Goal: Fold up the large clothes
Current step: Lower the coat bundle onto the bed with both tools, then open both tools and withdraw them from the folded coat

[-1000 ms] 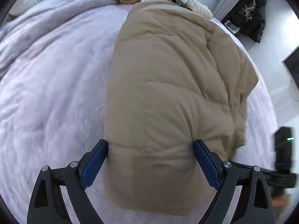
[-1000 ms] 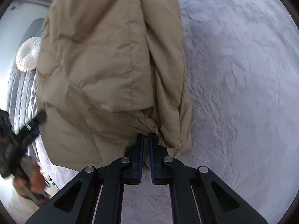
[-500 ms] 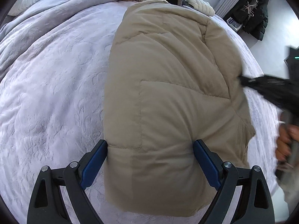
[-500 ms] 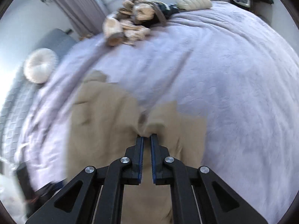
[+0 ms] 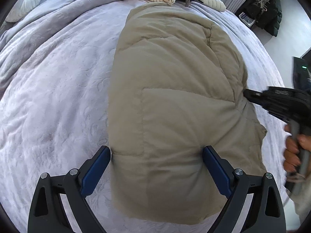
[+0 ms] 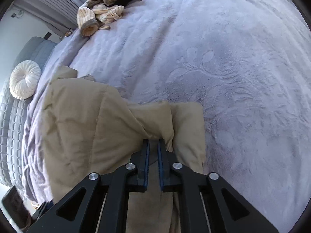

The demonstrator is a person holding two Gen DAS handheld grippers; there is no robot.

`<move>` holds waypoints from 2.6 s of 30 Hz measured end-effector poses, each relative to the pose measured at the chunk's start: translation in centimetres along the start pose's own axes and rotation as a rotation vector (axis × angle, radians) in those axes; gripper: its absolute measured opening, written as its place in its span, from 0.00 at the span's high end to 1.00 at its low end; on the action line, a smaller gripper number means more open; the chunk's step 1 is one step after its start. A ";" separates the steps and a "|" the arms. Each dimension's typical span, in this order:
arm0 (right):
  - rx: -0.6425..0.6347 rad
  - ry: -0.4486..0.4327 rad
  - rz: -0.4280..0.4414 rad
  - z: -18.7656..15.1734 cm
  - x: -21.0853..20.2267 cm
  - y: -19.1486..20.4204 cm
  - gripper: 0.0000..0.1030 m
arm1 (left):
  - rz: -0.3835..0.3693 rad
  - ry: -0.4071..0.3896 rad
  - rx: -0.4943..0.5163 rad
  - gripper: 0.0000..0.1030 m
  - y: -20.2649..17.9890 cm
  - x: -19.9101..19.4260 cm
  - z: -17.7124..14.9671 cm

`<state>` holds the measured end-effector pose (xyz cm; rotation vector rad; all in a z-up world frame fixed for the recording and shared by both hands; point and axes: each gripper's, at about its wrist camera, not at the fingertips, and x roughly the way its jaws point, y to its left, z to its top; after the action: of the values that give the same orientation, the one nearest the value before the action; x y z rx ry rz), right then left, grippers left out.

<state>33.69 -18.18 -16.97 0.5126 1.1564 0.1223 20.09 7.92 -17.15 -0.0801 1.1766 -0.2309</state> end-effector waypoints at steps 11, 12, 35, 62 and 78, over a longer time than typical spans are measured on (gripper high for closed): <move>-0.029 0.047 -0.004 -6.4 -5.7 1.3 0.91 | 0.021 0.014 -0.019 0.07 0.0 -0.4 0.0; -0.028 0.052 -0.003 -6.9 -5.9 1.3 0.91 | 0.022 0.014 -0.021 0.07 0.0 -0.5 -0.1; 0.042 0.131 0.009 -12.4 -8.1 1.7 0.91 | 0.051 0.030 -0.018 0.07 0.4 -4.9 -1.6; -0.099 0.043 -0.078 -14.1 -14.5 7.7 0.21 | 0.140 -0.040 0.038 0.00 -1.6 -14.5 -5.6; -0.177 -0.144 -0.207 -15.5 -20.5 11.1 0.17 | 0.164 -0.158 0.034 0.00 -3.7 -20.6 -6.1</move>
<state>13.26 -10.65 0.58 0.2390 1.0396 0.0084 6.43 9.20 -0.18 0.0278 1.0160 -0.0982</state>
